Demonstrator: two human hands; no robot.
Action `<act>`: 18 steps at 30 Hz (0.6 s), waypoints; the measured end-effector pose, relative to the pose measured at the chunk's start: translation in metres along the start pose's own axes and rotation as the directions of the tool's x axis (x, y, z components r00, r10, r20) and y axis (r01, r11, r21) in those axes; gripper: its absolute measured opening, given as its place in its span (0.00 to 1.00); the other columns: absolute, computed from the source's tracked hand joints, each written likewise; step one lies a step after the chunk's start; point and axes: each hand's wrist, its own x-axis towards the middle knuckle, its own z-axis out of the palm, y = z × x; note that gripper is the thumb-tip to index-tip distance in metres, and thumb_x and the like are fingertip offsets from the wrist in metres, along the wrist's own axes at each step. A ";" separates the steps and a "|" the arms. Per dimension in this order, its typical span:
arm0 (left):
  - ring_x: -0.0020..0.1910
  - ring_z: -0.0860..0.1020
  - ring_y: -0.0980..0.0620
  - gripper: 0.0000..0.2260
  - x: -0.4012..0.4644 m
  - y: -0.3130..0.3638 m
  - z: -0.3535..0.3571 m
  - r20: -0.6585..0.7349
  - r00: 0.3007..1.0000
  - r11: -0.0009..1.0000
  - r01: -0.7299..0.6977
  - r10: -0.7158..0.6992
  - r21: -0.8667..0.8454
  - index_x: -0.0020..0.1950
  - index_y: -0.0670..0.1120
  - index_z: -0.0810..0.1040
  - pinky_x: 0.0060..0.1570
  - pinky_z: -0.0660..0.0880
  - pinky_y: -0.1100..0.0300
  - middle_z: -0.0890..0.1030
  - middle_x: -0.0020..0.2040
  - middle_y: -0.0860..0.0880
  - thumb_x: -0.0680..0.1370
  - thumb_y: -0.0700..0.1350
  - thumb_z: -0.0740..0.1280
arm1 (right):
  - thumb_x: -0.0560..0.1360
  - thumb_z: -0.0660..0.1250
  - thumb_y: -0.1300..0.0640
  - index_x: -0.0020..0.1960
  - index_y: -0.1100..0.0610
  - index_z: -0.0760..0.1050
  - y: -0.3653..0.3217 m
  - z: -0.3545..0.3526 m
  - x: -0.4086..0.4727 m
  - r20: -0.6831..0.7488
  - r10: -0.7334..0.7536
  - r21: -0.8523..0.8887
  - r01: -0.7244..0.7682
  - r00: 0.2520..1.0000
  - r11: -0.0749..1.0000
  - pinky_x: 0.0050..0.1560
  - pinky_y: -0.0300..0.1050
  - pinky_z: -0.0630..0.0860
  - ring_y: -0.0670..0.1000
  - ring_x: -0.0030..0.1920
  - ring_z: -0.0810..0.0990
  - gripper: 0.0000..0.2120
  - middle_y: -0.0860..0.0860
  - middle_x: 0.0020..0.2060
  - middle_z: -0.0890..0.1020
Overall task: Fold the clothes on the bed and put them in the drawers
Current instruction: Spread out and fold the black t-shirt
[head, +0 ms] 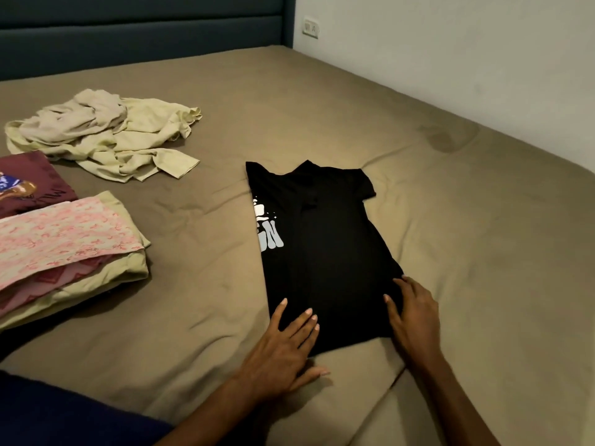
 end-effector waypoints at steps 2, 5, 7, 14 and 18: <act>0.56 0.83 0.53 0.23 0.012 0.008 -0.006 -0.158 0.987 0.997 -0.011 -0.001 -0.075 0.55 0.49 0.87 0.66 0.72 0.41 0.87 0.53 0.50 0.84 0.61 0.58 | 0.80 0.64 0.48 0.67 0.57 0.77 0.022 -0.007 0.011 -0.026 0.133 0.000 -0.133 0.991 0.991 0.61 0.56 0.74 0.60 0.61 0.77 0.19 0.58 0.62 0.80; 0.37 0.80 0.58 0.16 0.044 0.027 -0.014 -0.183 0.960 0.926 0.138 -0.212 -0.351 0.45 0.52 0.85 0.48 0.78 0.53 0.84 0.37 0.56 0.83 0.57 0.63 | 0.76 0.74 0.51 0.63 0.61 0.79 0.040 -0.015 0.032 0.125 0.341 0.078 -0.352 0.932 0.933 0.54 0.53 0.78 0.62 0.54 0.80 0.20 0.60 0.56 0.82; 0.36 0.80 0.59 0.15 0.077 0.044 -0.017 -0.014 0.904 0.722 0.333 -0.428 -0.607 0.46 0.52 0.84 0.40 0.78 0.53 0.83 0.37 0.55 0.82 0.60 0.64 | 0.73 0.76 0.59 0.54 0.62 0.82 0.042 -0.021 0.046 0.282 0.433 0.275 -0.505 0.856 0.818 0.45 0.49 0.80 0.59 0.45 0.83 0.12 0.60 0.48 0.85; 0.38 0.81 0.45 0.20 0.195 0.041 -0.015 0.687 0.379 -0.382 0.619 -0.621 -0.686 0.34 0.48 0.76 0.39 0.77 0.53 0.80 0.36 0.46 0.78 0.61 0.70 | 0.70 0.80 0.57 0.53 0.65 0.85 0.013 -0.048 0.067 0.558 -0.105 0.731 -0.427 0.823 0.532 0.43 0.41 0.78 0.55 0.43 0.84 0.16 0.61 0.45 0.87; 0.29 0.73 0.51 0.19 0.199 0.022 0.007 0.638 0.242 -0.274 0.752 -0.731 -0.600 0.29 0.47 0.72 0.32 0.70 0.57 0.73 0.29 0.49 0.80 0.45 0.70 | 0.79 0.70 0.59 0.66 0.65 0.79 0.014 -0.009 0.129 0.507 0.035 0.834 -0.500 0.861 0.234 0.61 0.47 0.77 0.59 0.63 0.82 0.17 0.63 0.61 0.83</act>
